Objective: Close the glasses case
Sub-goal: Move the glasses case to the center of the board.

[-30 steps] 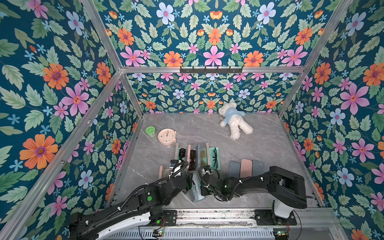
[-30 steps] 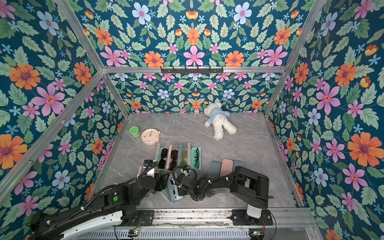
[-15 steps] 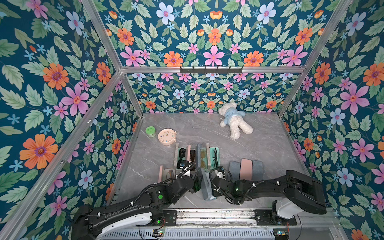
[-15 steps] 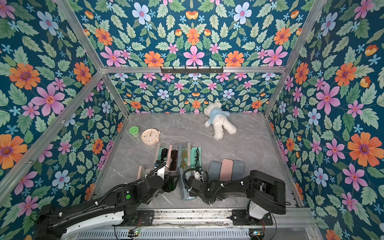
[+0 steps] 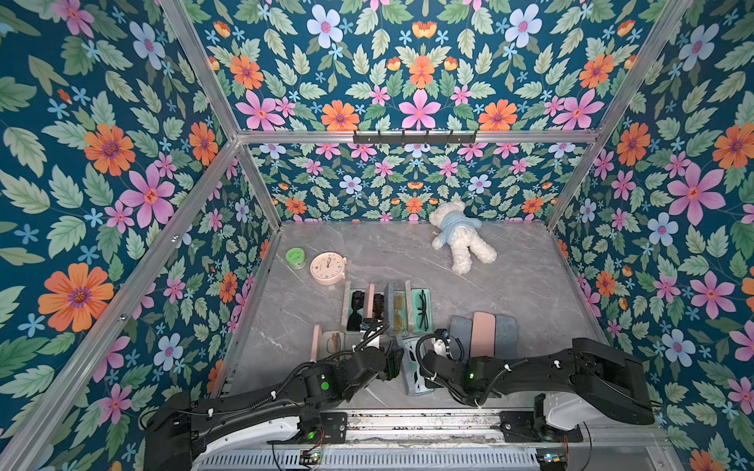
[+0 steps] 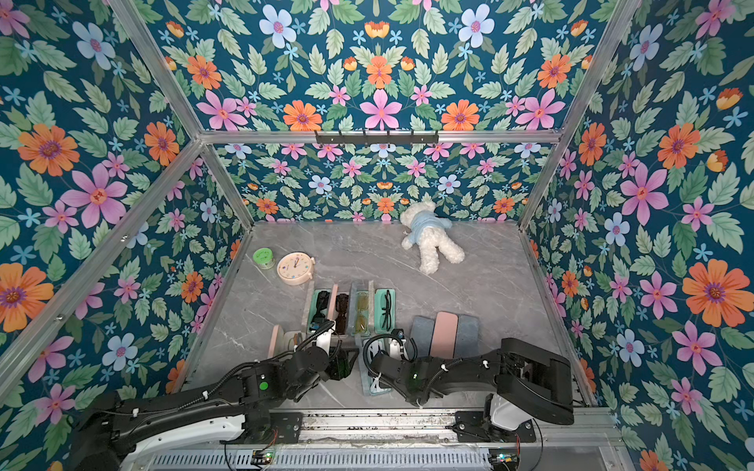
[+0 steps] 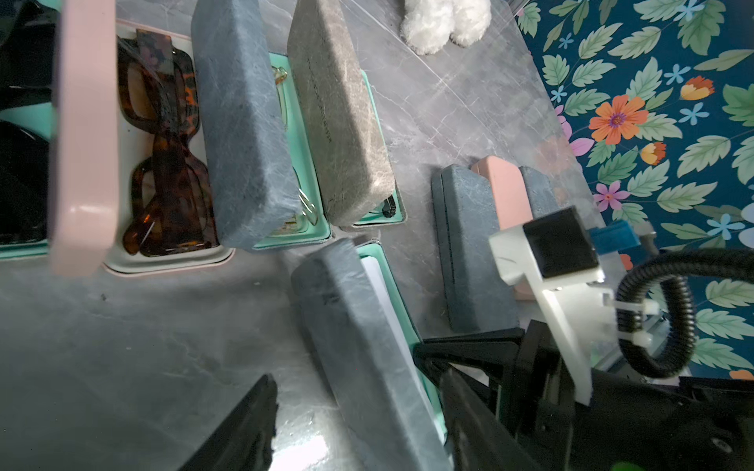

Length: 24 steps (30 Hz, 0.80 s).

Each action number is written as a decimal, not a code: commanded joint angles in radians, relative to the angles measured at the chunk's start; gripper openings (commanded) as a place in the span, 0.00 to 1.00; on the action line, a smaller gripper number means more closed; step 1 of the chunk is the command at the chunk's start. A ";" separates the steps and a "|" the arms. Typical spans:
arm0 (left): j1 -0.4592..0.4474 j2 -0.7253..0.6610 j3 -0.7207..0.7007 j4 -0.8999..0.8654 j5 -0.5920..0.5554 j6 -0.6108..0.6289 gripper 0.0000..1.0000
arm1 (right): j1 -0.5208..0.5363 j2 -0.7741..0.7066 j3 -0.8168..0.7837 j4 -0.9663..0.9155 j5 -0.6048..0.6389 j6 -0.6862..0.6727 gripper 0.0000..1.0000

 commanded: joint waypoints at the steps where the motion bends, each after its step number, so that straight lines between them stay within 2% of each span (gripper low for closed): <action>1: -0.002 0.012 0.001 0.051 -0.001 -0.015 0.67 | 0.005 -0.005 -0.005 -0.005 0.011 0.019 0.13; 11: -0.010 0.030 -0.024 0.108 0.012 -0.038 0.64 | 0.007 -0.025 -0.034 0.039 0.001 0.016 0.16; 18: -0.010 0.077 -0.036 0.173 0.046 -0.049 0.56 | 0.008 -0.046 -0.055 0.063 -0.005 0.011 0.17; 24: -0.010 0.113 -0.030 0.180 0.052 -0.053 0.44 | 0.011 -0.045 -0.062 0.075 -0.006 0.006 0.17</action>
